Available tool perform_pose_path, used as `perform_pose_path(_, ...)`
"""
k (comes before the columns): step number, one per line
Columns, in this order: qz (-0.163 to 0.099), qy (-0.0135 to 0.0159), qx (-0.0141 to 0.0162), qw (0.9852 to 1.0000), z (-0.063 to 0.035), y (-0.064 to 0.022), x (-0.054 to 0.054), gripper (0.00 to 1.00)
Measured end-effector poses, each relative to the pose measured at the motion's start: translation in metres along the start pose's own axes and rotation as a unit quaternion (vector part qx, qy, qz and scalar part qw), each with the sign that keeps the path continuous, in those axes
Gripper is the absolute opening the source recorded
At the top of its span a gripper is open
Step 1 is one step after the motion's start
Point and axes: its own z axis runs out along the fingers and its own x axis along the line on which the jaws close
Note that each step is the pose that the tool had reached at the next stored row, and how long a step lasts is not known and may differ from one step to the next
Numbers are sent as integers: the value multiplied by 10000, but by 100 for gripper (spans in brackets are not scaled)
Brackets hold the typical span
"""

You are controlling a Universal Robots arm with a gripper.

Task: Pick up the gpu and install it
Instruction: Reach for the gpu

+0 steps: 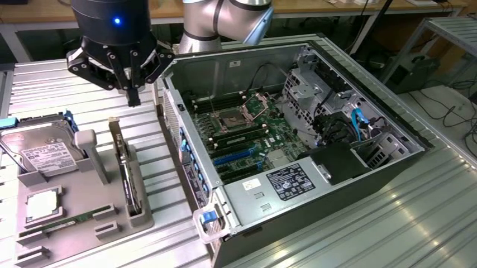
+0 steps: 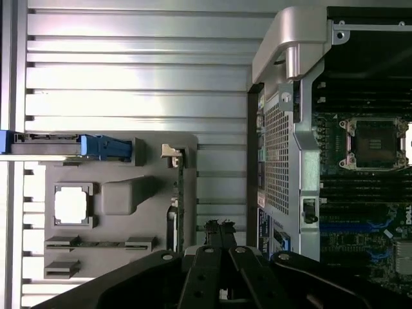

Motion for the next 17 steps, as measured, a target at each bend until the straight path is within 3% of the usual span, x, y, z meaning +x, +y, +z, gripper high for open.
perform_pose_path(17,-12,15,0,10000,0,-2,290,11)
